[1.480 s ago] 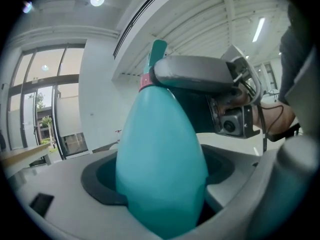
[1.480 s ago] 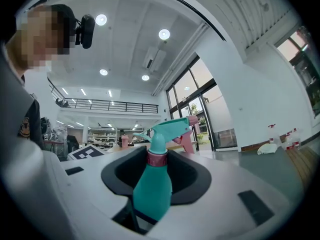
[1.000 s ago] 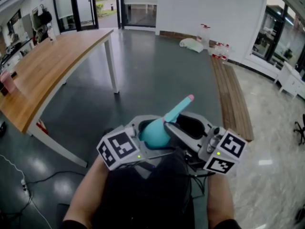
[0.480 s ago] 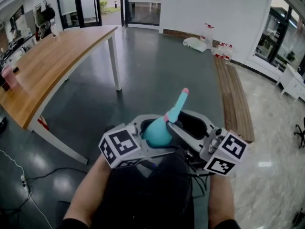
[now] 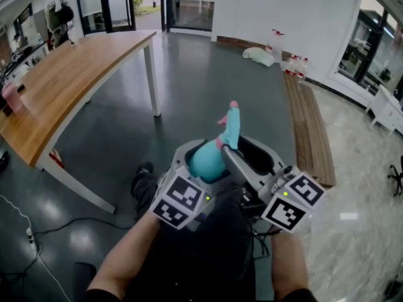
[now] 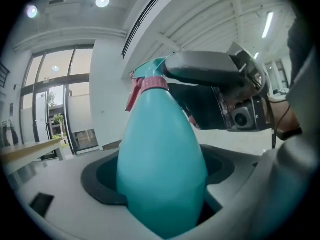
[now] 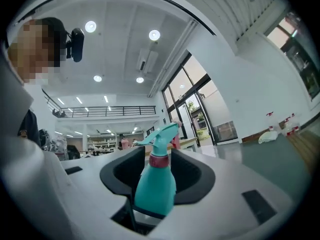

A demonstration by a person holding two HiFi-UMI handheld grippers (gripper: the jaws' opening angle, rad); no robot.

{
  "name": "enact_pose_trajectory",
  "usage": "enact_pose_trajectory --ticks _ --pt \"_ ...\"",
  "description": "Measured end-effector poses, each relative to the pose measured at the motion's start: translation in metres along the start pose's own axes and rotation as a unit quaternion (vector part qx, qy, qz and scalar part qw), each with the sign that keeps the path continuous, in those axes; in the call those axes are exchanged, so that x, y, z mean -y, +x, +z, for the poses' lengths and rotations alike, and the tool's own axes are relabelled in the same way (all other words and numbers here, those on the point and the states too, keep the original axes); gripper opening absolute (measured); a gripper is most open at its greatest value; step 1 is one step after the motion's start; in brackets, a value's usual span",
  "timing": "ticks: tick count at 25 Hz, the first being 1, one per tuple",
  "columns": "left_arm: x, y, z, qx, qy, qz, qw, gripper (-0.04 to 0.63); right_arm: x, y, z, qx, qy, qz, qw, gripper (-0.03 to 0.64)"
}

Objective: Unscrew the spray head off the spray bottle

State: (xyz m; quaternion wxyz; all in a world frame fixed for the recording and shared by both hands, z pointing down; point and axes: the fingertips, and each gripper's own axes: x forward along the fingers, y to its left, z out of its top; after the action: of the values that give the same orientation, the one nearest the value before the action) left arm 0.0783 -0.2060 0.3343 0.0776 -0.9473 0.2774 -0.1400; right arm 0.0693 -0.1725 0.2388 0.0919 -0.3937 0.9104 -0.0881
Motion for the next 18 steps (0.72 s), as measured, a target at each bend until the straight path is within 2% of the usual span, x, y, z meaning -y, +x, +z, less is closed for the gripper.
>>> enact_pose_trajectory --ticks 4,8,13,15,18 --pt "0.004 0.002 0.002 -0.007 0.028 0.022 0.9993 0.431 0.002 0.001 -0.005 -0.012 -0.006 -0.016 1.0 0.132" --pt "0.008 0.0 0.001 -0.008 0.025 -0.005 0.9996 0.431 0.002 0.0 -0.007 -0.017 -0.009 -0.005 1.0 0.133" --pt "0.02 -0.009 0.005 0.006 0.016 -0.087 0.9961 0.431 -0.009 -0.003 -0.007 -0.024 -0.018 0.054 0.998 0.132" --pt "0.03 -0.015 0.007 0.011 0.011 -0.133 0.991 0.431 -0.016 -0.006 -0.007 -0.029 -0.029 0.086 0.995 0.132" --pt "0.044 -0.026 0.008 0.019 0.002 -0.207 0.9783 0.431 -0.027 -0.011 -0.009 -0.035 -0.037 0.131 0.99 0.132"
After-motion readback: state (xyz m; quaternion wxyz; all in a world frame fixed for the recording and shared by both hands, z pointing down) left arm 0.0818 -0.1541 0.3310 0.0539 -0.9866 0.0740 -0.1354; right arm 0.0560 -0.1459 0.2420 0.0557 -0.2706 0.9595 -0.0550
